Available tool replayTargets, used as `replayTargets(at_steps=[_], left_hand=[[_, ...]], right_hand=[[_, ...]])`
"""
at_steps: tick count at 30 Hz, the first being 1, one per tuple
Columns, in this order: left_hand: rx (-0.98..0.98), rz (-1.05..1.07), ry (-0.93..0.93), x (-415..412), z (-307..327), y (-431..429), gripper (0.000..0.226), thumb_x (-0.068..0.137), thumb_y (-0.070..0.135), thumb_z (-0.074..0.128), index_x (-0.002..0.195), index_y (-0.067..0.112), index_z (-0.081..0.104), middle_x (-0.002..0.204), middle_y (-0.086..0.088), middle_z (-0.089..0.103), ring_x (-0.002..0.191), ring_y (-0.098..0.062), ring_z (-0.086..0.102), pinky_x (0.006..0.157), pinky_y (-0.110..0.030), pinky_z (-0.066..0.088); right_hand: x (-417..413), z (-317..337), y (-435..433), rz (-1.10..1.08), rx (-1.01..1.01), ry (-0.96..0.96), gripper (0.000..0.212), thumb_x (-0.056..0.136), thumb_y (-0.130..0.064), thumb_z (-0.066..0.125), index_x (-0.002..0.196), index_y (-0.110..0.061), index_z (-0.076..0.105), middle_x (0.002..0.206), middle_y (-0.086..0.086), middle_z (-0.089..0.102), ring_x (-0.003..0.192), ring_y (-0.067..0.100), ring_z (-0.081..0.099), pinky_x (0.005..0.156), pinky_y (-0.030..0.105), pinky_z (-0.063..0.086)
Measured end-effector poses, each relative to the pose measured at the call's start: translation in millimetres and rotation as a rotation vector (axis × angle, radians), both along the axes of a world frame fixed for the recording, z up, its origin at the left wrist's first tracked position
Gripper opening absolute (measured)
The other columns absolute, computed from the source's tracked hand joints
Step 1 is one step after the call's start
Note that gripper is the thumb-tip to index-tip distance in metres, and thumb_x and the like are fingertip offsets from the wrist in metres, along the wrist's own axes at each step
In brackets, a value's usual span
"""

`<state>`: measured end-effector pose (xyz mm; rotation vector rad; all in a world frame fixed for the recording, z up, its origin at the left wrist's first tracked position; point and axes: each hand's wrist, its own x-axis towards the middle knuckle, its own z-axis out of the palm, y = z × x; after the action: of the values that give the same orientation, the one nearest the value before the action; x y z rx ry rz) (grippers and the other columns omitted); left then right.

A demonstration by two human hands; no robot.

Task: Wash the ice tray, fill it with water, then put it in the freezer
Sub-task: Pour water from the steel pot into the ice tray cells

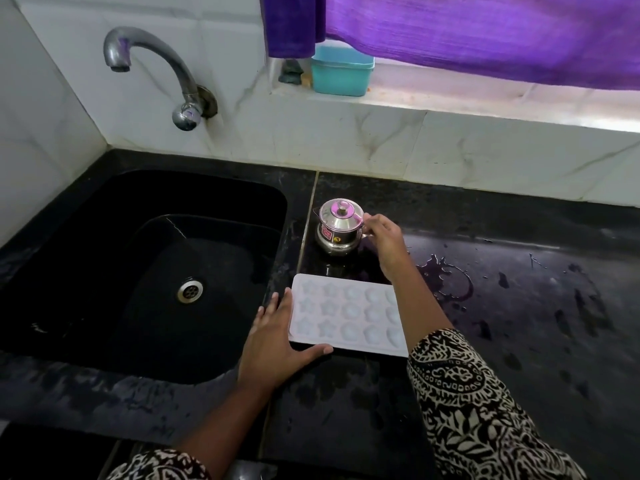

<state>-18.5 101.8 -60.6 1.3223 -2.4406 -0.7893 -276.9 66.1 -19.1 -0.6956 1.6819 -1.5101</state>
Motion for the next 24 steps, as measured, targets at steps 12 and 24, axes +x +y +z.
replayTargets(at_steps=[12,24], left_hand=[[-0.031,-0.002,-0.023,-1.7,-1.2,-1.2,0.126,0.057,0.090,0.045,0.154,0.021,0.006,0.160,0.009,0.012,0.138,0.003,-0.006,0.112,-0.020,-0.010],[-0.089,-0.022,-0.031,-1.6,-3.1,-0.3,0.122,0.063,0.090,0.042,0.154,0.018,0.004,0.161,0.006,0.009,0.147,-0.008,0.001,0.114,-0.024,-0.010]], right_hand=[[14.1,-12.6,-23.4,-0.183,-0.328,-0.433,0.046,0.085,0.004,0.055,0.049,-0.020,0.044,0.047,-0.008,0.038,0.050,0.004,0.035,0.056,0.018,0.032],[28.9,29.2,5.8,-0.266,-0.423,-0.401,0.046,0.087,0.004,0.051,0.050,-0.020,0.040,0.047,-0.009,0.037,0.047,0.003,0.036,0.048,0.015,0.033]])
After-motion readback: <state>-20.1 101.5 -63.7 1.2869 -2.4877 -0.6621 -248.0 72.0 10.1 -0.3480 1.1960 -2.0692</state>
